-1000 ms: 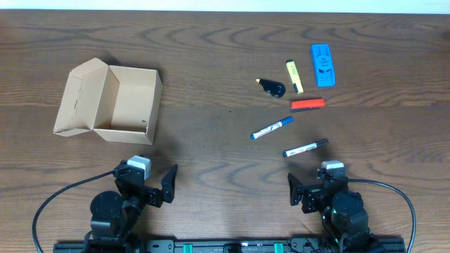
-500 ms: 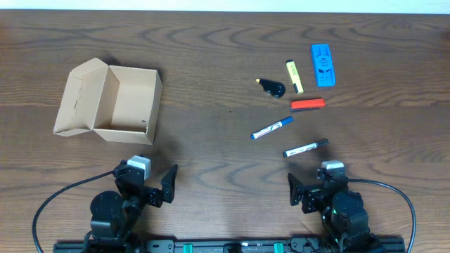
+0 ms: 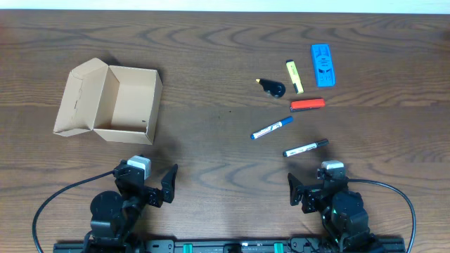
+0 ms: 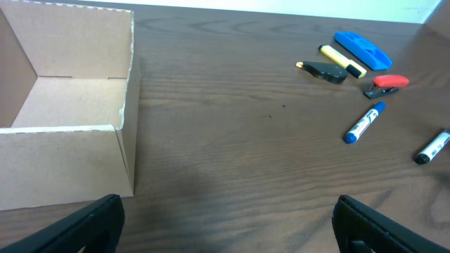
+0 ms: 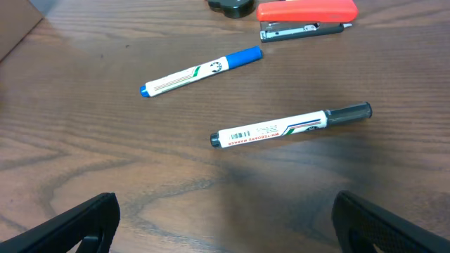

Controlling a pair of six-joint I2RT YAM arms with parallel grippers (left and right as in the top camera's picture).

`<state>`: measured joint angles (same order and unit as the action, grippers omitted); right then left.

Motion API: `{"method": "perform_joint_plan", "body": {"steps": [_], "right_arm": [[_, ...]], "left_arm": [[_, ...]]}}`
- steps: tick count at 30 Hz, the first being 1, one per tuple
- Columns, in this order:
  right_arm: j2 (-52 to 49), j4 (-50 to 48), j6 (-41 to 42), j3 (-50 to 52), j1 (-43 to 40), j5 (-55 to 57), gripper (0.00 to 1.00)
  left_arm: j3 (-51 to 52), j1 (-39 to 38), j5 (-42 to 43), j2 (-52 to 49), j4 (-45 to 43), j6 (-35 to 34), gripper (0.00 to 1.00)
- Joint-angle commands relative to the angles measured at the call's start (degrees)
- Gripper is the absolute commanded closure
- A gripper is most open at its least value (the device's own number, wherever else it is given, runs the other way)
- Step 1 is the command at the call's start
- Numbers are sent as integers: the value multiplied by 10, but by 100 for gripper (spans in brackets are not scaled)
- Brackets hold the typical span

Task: Pack container

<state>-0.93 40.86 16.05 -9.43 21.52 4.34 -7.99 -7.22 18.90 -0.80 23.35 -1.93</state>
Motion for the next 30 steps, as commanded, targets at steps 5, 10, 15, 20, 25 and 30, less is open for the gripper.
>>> {"method": "perform_joint_plan", "body": {"steps": [5, 10, 15, 20, 25, 30], "right_arm": [[6, 1, -7, 2, -1, -1, 1], [6, 1, -7, 2, -1, -1, 1], [6, 1, -7, 2, -1, -1, 1], [6, 1, -7, 2, -1, -1, 1], [6, 1, -7, 2, -1, -1, 1], [6, 1, -7, 2, -1, -1, 1]], "left_arm": [[11, 2, 2, 2, 2, -8, 5], [11, 2, 2, 2, 2, -8, 5], [11, 2, -23, 2, 0, -6, 5], [11, 2, -40, 2, -6, -30, 5], [6, 2, -8, 0, -32, -76, 5], [-45, 2, -18, -47, -32, -68, 5]]}}
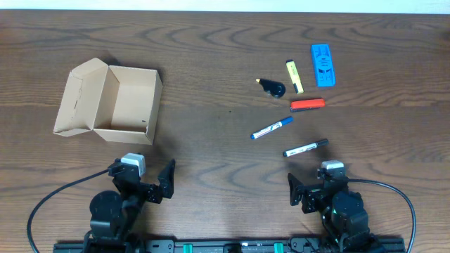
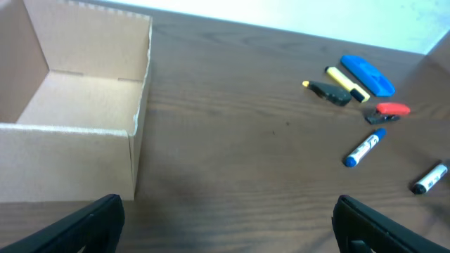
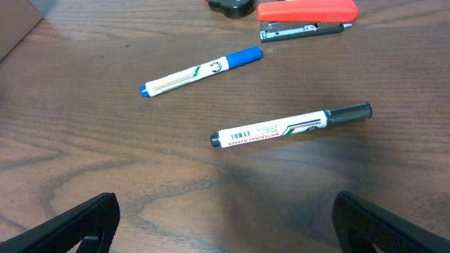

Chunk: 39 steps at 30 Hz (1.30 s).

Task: Pack container
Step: 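Reach the left gripper to the cardboard box's near wall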

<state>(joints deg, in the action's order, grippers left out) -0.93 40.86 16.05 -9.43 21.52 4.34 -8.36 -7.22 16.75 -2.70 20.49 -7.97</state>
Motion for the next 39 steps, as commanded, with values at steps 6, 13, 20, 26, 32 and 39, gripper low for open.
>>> {"method": "perform_joint_plan", "body": {"steps": [6, 13, 20, 26, 32, 39], "right_arm": [[6, 1, -7, 2, -1, -1, 1], [6, 1, -7, 2, -1, -1, 1], [6, 1, -7, 2, -1, -1, 1], [6, 1, -7, 2, -1, -1, 1], [6, 1, -7, 2, -1, -1, 1], [6, 1, -7, 2, -1, -1, 1]], "left_arm": [[-152, 2, -24, -174, 0, 35, 5], [-320, 2, -97, -393, 64, 52, 5], [-492, 2, -114, -616, 172, 82, 5], [-532, 2, -111, -742, 150, 106, 5], [-532, 3, -163, -818, 129, 108, 5], [-532, 3, -174, -880, 109, 108, 5]]}}
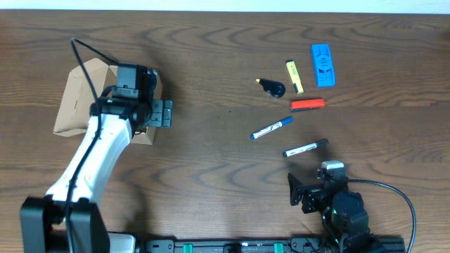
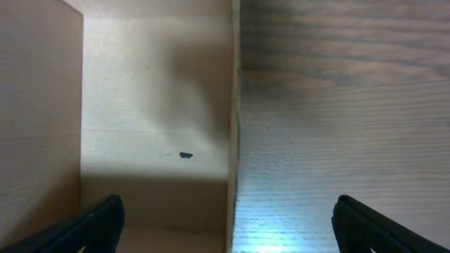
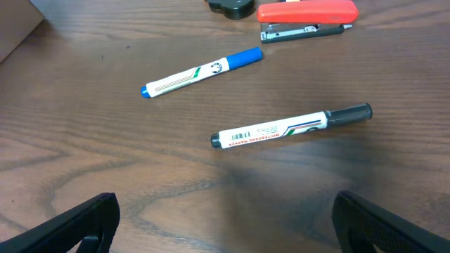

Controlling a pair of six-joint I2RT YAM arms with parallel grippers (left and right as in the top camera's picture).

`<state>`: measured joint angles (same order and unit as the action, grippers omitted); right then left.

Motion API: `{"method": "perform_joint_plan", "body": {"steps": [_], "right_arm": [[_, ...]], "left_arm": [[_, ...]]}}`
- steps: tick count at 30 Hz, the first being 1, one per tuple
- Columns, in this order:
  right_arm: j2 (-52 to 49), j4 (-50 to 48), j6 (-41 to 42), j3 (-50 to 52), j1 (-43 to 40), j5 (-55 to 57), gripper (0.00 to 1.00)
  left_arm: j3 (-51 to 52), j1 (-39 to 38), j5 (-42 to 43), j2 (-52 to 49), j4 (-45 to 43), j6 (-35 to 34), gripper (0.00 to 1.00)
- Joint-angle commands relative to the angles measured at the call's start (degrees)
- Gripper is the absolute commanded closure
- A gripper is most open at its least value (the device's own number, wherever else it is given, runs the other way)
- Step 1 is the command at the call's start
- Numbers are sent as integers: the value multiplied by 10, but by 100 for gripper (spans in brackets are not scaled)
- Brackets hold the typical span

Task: Pack container
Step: 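Reach the left gripper to the cardboard box's near wall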

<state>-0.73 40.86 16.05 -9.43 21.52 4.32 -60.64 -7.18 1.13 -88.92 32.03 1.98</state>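
The open cardboard box [image 1: 79,98] lies at the table's left with its flap folded out. My left gripper [image 1: 156,112] hangs over the box's right wall, open; in the left wrist view the gripper [image 2: 225,225] straddles that wall, with the box interior [image 2: 155,105] on the left and bare table on the right. To the right lie a blue-capped marker [image 1: 271,128], a black-capped marker [image 1: 305,148], a red stapler [image 1: 307,104], a yellow highlighter [image 1: 294,76], a blue flat item [image 1: 323,65] and a small black item [image 1: 272,88]. My right gripper [image 1: 313,191] rests open near the front edge.
The right wrist view shows the black-capped marker [image 3: 288,126] nearest, then the blue-capped marker [image 3: 200,70] and the stapler [image 3: 306,13] beyond. A black cable [image 1: 88,63] runs from the left arm over the box. The box interior holds nothing visible.
My left arm has gone from its rest near the front edge to the box, its open gripper now over the box's right wall. The right arm and all loose items stayed put.
Both grippers rested open near the front edge, the box and the items lying untouched. Then the left wrist view had lifted slightly, still facing the box from the front. Now the left gripper is over the box's right wall, open and holding nothing.
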Motion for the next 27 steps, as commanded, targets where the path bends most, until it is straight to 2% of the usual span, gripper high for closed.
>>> {"method": "perform_joint_plan", "body": {"steps": [1, 6, 7, 9, 11, 13, 20, 23, 27], "right_arm": [[4, 1, -7, 2, -1, -1, 1], [4, 1, -7, 2, -1, -1, 1], [4, 1, -7, 2, -1, -1, 1], [4, 1, -7, 2, -1, -1, 1], [4, 1, -7, 2, -1, -1, 1], [4, 1, -7, 2, -1, -1, 1], [4, 1, -7, 2, -1, -1, 1], [4, 1, -7, 2, -1, -1, 1], [4, 1, -7, 2, -1, -1, 1]], "left_arm": [[-9, 3, -17, -26, -9, 9, 5], [-9, 3, -17, -63, -21, 9, 4], [-9, 3, -17, -67, -23, 10, 0], [-9, 3, -17, -71, -26, 20, 31], [-9, 3, -18, -71, -27, 35, 75], [-9, 3, -18, -71, -27, 46, 94], [-13, -9, -13, -56, -18, 82, 94], [-18, -32, -11, -34, -8, 134, 95], [-22, -81, -9, 1, -7, 241, 94]]}}
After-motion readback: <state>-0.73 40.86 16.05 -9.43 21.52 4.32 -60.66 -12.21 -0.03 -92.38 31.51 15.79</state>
